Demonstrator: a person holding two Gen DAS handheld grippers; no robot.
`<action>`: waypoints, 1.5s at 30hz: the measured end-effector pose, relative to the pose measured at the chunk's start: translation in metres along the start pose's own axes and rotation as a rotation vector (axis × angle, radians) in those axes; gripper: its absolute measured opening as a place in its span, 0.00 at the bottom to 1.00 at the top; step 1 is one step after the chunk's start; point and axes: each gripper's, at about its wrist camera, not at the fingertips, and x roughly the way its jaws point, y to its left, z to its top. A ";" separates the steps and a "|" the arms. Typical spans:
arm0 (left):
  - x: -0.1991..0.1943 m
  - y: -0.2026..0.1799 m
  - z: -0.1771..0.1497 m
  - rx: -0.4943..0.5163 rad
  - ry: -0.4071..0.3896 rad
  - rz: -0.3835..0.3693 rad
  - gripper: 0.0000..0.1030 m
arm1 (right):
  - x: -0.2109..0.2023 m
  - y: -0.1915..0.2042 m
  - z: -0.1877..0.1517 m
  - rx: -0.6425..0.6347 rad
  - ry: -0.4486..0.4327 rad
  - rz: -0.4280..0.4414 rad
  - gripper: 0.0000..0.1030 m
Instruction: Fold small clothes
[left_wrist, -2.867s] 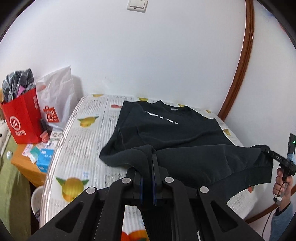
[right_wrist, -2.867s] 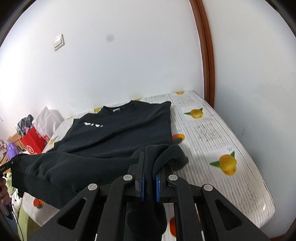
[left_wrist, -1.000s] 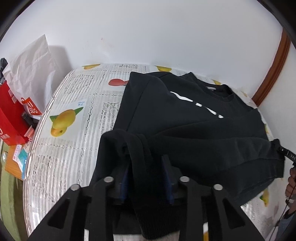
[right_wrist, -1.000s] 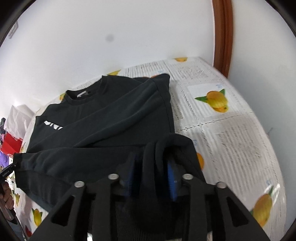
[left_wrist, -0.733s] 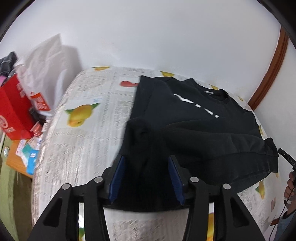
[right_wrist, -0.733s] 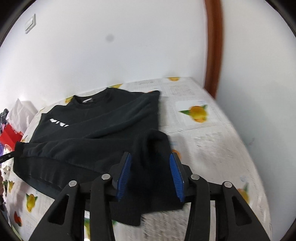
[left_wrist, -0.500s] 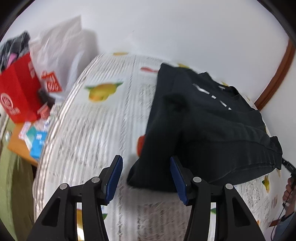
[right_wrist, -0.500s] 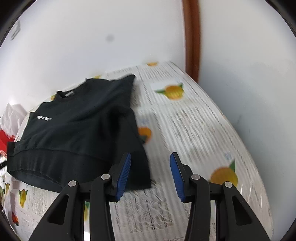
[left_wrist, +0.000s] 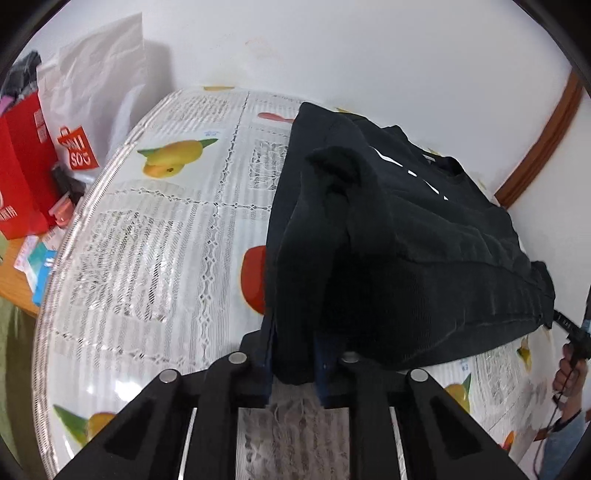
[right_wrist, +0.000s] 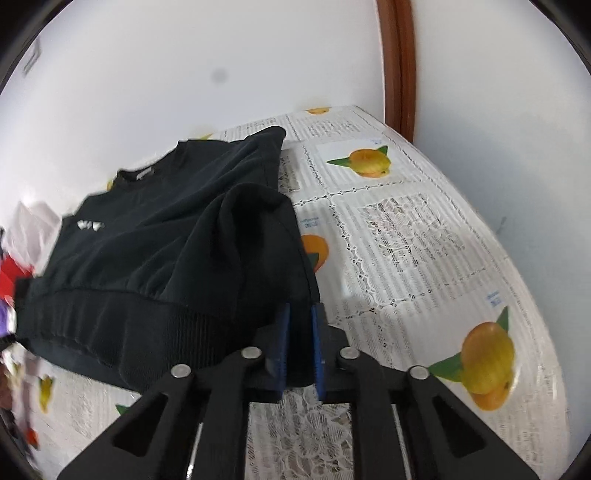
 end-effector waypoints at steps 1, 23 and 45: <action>-0.004 -0.002 -0.004 0.007 -0.005 0.004 0.15 | -0.002 0.001 -0.002 -0.011 0.001 -0.013 0.08; -0.071 -0.005 -0.090 0.028 -0.013 0.025 0.23 | -0.074 0.007 -0.072 -0.097 0.012 -0.133 0.14; -0.080 -0.037 -0.084 0.046 -0.050 -0.125 0.45 | -0.076 0.042 -0.090 -0.097 -0.054 0.011 0.31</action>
